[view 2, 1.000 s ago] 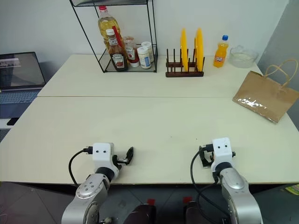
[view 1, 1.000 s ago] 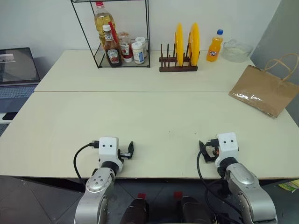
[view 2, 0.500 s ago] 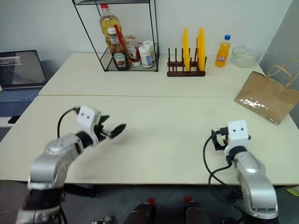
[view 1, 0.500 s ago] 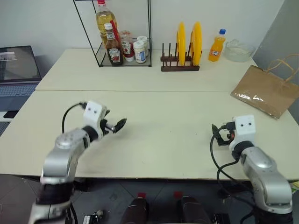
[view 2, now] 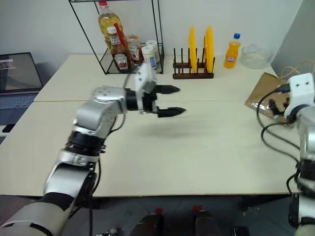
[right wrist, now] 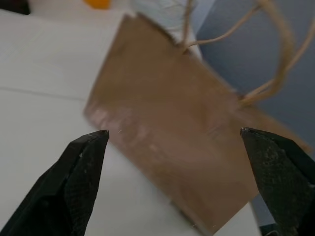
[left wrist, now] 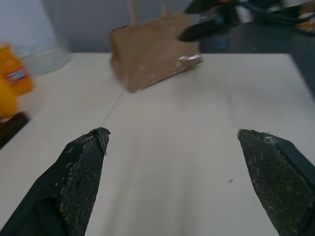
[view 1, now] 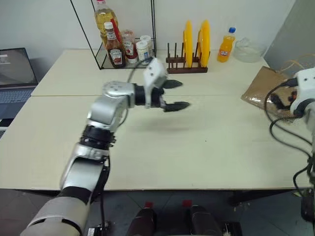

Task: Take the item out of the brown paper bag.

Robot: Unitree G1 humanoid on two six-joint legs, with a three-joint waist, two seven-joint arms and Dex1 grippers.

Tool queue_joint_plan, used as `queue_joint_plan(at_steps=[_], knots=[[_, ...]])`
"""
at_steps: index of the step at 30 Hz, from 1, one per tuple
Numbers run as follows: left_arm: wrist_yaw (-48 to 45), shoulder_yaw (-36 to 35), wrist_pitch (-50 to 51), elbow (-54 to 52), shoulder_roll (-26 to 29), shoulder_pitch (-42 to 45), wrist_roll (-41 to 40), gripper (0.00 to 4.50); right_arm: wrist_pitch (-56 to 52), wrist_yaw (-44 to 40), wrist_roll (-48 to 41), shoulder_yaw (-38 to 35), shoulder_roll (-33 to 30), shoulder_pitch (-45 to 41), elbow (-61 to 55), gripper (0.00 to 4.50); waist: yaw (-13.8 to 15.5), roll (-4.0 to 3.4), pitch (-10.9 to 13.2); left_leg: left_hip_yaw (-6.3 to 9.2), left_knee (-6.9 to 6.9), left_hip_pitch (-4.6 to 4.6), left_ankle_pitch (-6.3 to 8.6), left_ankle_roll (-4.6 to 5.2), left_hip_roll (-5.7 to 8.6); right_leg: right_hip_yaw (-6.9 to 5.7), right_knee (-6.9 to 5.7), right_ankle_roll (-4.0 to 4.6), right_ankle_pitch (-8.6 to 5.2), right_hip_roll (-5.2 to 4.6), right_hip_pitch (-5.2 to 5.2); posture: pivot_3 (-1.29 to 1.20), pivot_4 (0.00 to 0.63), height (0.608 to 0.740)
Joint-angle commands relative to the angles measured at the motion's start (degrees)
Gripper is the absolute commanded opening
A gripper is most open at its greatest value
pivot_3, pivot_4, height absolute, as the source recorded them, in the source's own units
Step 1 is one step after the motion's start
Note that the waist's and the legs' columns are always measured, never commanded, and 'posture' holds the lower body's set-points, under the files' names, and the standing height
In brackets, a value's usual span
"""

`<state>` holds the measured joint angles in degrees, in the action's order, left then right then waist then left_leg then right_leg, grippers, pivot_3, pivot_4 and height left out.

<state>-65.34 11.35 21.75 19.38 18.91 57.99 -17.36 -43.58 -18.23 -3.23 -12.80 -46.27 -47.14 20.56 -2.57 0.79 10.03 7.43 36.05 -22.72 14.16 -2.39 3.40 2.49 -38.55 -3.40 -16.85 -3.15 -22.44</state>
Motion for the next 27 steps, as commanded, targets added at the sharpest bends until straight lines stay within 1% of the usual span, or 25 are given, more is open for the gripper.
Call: queue_joint_plan(at_steps=[1,5,10,15,17,21,27], knots=[[-1.3,-0.4,-3.2,2.1,-1.6,3.5,0.3,4.45,8.0,-0.8,2.8,3.1,-1.4,-8.5,12.9,4.5,-0.4,0.04,0.1,-0.02,0.0,0.0,0.0,0.0,-0.02,0.01,-0.03,0.0,0.0,0.01,-0.05,0.0,0.15,0.74],[-1.7,-0.4,-4.0,2.3,-2.8,3.3,0.4,4.45,16.2,-2.6,7.6,8.6,-2.6,-19.1,31.7,4.5,-0.7,0.04,0.1,-0.05,0.01,-0.12,-0.01,-0.01,-0.01,0.04,-0.1,0.0,0.0,0.01,-0.18,0.0,0.15,0.74],[-0.8,-1.0,-2.2,-2.0,-2.2,-0.2,-0.3,4.45,20.2,-5.4,11.5,12.6,-4.3,-26.8,45.3,4.5,-0.7,0.02,0.2,-0.08,0.04,-0.21,-0.02,-0.02,0.07,0.13,-0.08,0.01,0.0,-0.04,-0.26,0.0,0.15,0.74],[1.4,-2.2,0.2,-7.1,-1.6,-4.1,-1.0,4.45,21.4,-9.0,14.6,15.8,-5.6,-30.1,51.1,4.5,-0.6,0.01,0.3,-0.06,0.03,-0.29,-0.02,-0.03,0.06,0.21,-0.18,0.01,0.0,-0.04,-0.44,0.0,0.15,0.74],[2.5,-2.8,1.2,-9.0,-1.5,-5.2,-1.5,4.45,21.4,-10.3,15.2,16.3,-5.9,-31.1,52.0,4.5,-0.6,0.01,0.3,-0.07,0.04,-0.29,-0.02,-0.03,0.06,0.21,-0.24,0.01,0.0,-0.03,-0.47,0.0,0.15,0.74],[3.7,-3.6,3.0,-12.1,-0.4,-7.3,-2.3,4.45,21.2,-15.9,16.9,18.1,-7.0,-33.2,52.2,4.5,-0.7,-0.07,0.3,-0.2,0.08,-0.28,-0.03,-0.02,0.03,0.25,-0.42,0.0,0.0,-0.02,-0.57,0.0,0.15,0.74],[4.6,-3.1,3.3,-12.9,-1.7,-7.4,-2.4,4.45,23.2,-16.4,19.0,19.1,-8.2,-33.7,54.0,4.5,-0.5,-0.07,0.3,-0.2,0.12,-0.29,-0.05,-0.01,0.03,0.23,-0.45,0.01,0.0,0.0,-0.58,0.0,0.15,0.74]])
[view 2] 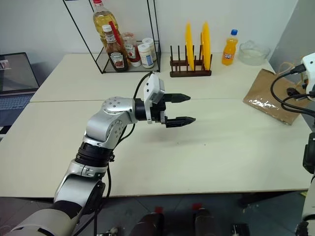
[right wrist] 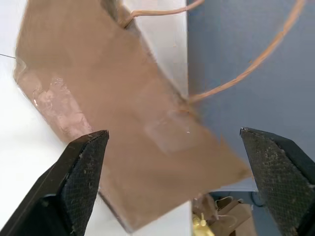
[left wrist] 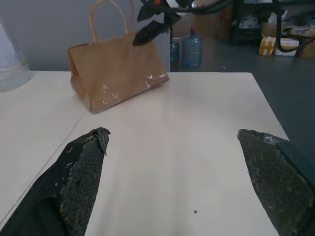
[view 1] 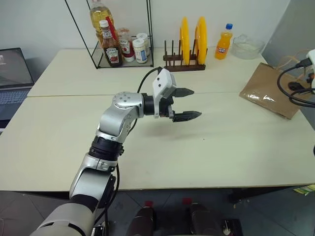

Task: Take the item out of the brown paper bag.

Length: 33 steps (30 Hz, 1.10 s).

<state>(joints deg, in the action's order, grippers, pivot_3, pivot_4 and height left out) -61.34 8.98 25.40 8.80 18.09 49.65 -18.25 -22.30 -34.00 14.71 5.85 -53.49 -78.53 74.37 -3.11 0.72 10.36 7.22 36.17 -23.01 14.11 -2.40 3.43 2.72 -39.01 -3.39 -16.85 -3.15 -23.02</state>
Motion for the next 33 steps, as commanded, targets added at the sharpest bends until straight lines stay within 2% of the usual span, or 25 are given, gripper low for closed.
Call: queue_joint_plan(at_steps=[1,12,23,26,33], knots=[[0.7,-0.7,-0.3,-2.3,-1.3,1.2,-1.6,4.45,2.2,-0.9,1.4,0.6,-0.9,-2.5,0.5,4.5,0.0,0.0,0.0,-0.04,0.01,0.0,0.0,0.0,0.0,0.02,0.0,0.0,0.0,-0.01,0.0,0.0,0.15,0.74],[0.8,-0.9,-1.1,-0.2,-3.2,3.1,-1.7,4.45,3.3,-4.4,0.8,-2.2,0.3,-2.0,3.3,4.5,-0.1,0.0,0.0,-0.15,0.01,0.0,0.0,-0.01,-0.03,0.09,-0.01,0.0,0.01,-0.01,-0.03,0.0,0.15,0.74],[1.4,-0.7,0.1,-2.4,-2.2,1.4,-1.8,4.45,0.9,-17.6,2.6,-0.7,0.5,-1.7,3.3,4.5,-0.1,-0.01,0.0,-0.15,0.03,0.0,0.0,-0.01,-0.02,0.09,-0.02,0.0,0.01,-0.01,-0.03,0.0,0.15,0.74],[1.7,-0.6,-0.2,-2.2,-2.6,1.5,-1.6,4.45,1.7,-15.2,2.9,-1.0,0.4,-2.0,3.2,4.5,-0.1,-0.01,0.0,-0.15,0.05,0.01,0.0,-0.01,-0.03,0.09,-0.05,0.0,0.01,-0.01,-0.04,0.0,0.15,0.74],[2.2,-0.5,-0.7,-1.9,-3.3,2.0,-1.6,4.45,7.1,-1.7,5.1,-0.9,-1.4,-1.3,3.4,4.5,0.0,-0.01,0.0,-0.14,0.14,-0.01,-0.01,-0.02,-0.01,0.11,-0.1,0.0,0.01,-0.02,-0.05,0.0,0.15,0.74]])
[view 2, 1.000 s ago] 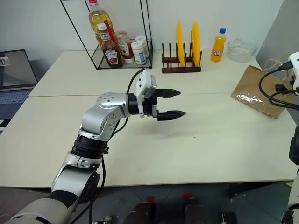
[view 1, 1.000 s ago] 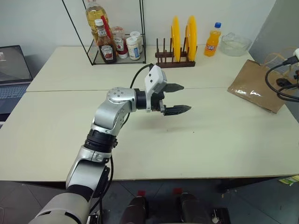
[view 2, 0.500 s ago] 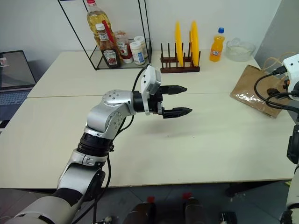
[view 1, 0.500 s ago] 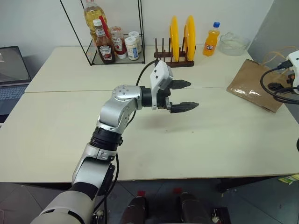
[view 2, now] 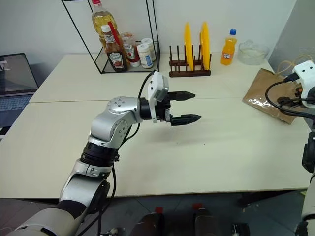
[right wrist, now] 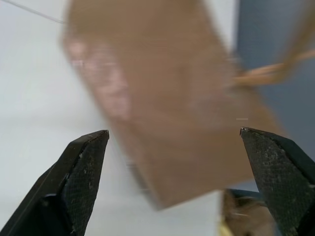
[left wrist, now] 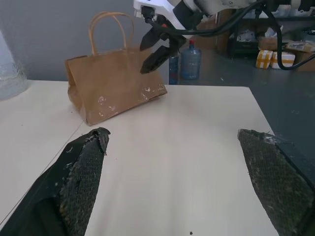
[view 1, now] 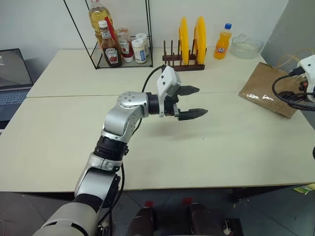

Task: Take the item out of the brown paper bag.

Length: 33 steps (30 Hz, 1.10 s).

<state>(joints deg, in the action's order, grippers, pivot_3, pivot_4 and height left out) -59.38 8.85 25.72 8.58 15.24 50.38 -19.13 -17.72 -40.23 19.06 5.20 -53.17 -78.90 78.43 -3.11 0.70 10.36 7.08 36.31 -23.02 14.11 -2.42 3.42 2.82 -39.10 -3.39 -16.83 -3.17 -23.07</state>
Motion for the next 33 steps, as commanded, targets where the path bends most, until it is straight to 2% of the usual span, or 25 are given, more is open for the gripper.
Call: queue_joint_plan(at_steps=[1,10,17,23,27,30,33], knots=[[0.3,-0.4,-0.9,-1.8,-0.4,1.2,-0.8,4.45,2.6,5.3,0.6,-0.5,-1.5,-0.7,-0.6,4.5,-0.1,0.0,0.0,-0.01,0.0,0.0,0.0,0.0,0.0,0.0,0.0,0.0,0.0,0.0,0.0,0.0,0.15,0.74],[1.5,-1.2,3.2,-6.3,1.2,-0.7,-2.1,4.45,2.9,16.7,-10.1,-13.9,2.1,-0.2,-0.4,4.5,-0.2,0.0,0.0,-0.13,0.12,0.01,0.0,0.0,-0.04,0.13,-0.11,-0.02,0.02,0.01,0.0,0.0,0.15,0.74],[3.9,-1.7,7.7,-11.3,2.6,-3.4,-4.0,4.45,3.6,24.1,-15.1,-20.9,4.0,1.1,-0.6,4.5,-0.2,0.01,0.0,-0.22,0.4,-0.02,0.01,0.01,0.02,0.28,-0.3,-0.02,0.02,0.01,0.0,0.0,0.15,0.74],[4.7,-1.1,8.8,-12.6,3.0,-3.6,-4.6,4.45,5.5,26.8,-16.4,-23.1,4.8,1.7,-0.7,4.5,-0.2,0.01,0.0,-0.49,0.57,0.04,0.01,0.03,0.03,0.61,-0.46,-0.14,0.08,0.05,0.0,0.0,0.15,0.74],[4.8,-1.1,9.3,-12.8,3.2,-3.0,-4.7,4.45,7.8,27.6,-14.4,-21.2,5.1,2.1,-0.7,4.5,-0.3,0.01,0.0,-0.71,0.57,0.08,0.02,0.03,0.01,0.83,-0.46,-0.16,0.09,0.07,-0.03,0.0,0.15,0.74],[4.8,-1.2,9.6,-12.9,3.4,-2.8,-4.9,4.5,8.6,27.2,-13.7,-20.5,5.5,2.2,-0.7,3.9,-0.3,0.01,0.0,-0.8,0.57,0.08,0.02,0.03,0.01,0.91,-0.46,-0.17,0.1,0.07,-0.06,0.0,0.15,0.74],[4.8,-1.1,9.7,-12.9,3.6,-2.8,-4.9,4.5,8.7,27.2,-13.5,-20.6,5.9,2.1,-0.6,2.8,-0.3,0.01,0.0,-0.83,0.58,0.08,0.02,0.04,0.01,0.94,-0.46,-0.19,0.11,0.06,-0.07,0.0,0.15,0.74]])
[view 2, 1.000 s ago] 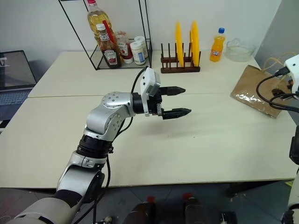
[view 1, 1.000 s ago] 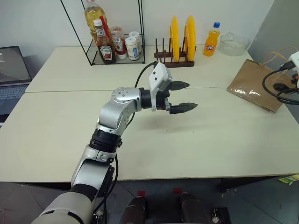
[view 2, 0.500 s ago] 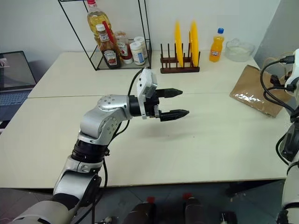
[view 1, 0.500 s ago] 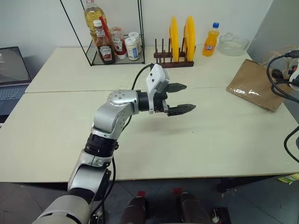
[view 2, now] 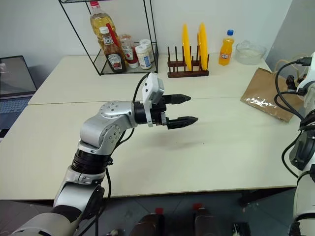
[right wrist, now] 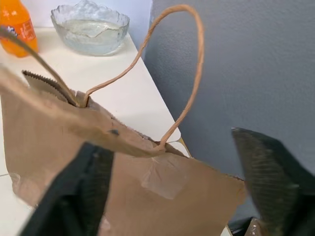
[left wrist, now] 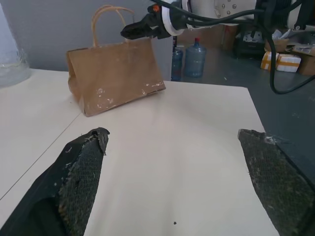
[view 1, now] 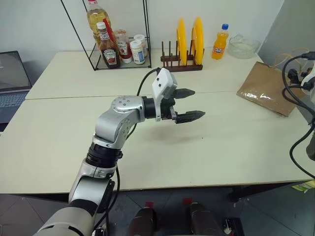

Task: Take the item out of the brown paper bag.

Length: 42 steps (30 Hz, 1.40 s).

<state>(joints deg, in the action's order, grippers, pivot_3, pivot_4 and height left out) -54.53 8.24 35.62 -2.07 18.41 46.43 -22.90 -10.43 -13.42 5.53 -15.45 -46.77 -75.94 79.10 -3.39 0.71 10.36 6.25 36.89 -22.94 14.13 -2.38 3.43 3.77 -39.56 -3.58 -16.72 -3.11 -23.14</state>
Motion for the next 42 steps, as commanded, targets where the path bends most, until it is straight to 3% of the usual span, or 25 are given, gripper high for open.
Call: queue_joint_plan(at_steps=[1,7,8,29,41,42], knots=[[0.0,-0.5,-0.2,-2.3,0.5,1.2,-1.1,4.5,1.2,0.5,-0.2,-0.4,-0.3,-0.9,-1.3,2.46,0.0,0.0,0.0,0.0,0.0,0.0,0.0,0.0,0.0,0.0,0.0,0.0,0.0,0.0,0.0,0.0,0.15,0.74],[0.2,-0.6,-0.2,-1.8,0.7,2.1,-0.9,4.5,1.1,1.2,-1.4,-2.0,0.2,-1.2,-1.2,0.23,0.0,0.0,0.0,0.0,0.01,0.0,0.0,0.0,0.0,0.0,0.0,-0.01,0.01,0.0,0.0,0.0,0.15,0.74],[0.3,-0.6,-0.1,-1.9,0.8,2.2,-0.8,4.5,1.2,1.2,-1.5,-2.1,0.3,-1.3,-1.2,0.05,0.0,0.0,0.0,0.0,0.01,0.0,0.0,0.0,0.0,0.0,0.0,-0.01,0.01,0.0,0.0,0.0,0.15,0.74],[2.8,-1.9,-1.2,-3.3,2.5,-0.6,-1.3,4.5,-3.3,-5.8,0.7,5.3,3.1,-7.2,-3.8,0.05,-0.3,0.0,0.0,-0.03,0.01,0.0,0.0,0.01,0.0,0.05,-0.03,-0.01,0.01,0.0,-0.05,0.0,0.15,0.74],[2.0,-1.1,-3.4,-0.6,1.1,0.5,-0.9,4.5,-9.8,-11.8,1.1,10.1,3.8,-5.2,-6.2,0.05,-0.3,-0.01,0.0,-0.03,0.02,0.0,0.01,0.01,0.0,0.05,-0.03,-0.01,0.01,0.0,-0.05,0.0,0.15,0.74],[1.9,-0.9,-3.7,-0.4,0.9,0.6,-0.8,4.5,-9.9,-12.7,1.1,10.6,3.5,-4.7,-6.5,0.22,-0.3,-0.01,0.0,-0.02,0.02,0.0,0.01,0.01,0.0,0.04,-0.03,-0.01,0.01,0.0,-0.05,0.0,0.15,0.74]])
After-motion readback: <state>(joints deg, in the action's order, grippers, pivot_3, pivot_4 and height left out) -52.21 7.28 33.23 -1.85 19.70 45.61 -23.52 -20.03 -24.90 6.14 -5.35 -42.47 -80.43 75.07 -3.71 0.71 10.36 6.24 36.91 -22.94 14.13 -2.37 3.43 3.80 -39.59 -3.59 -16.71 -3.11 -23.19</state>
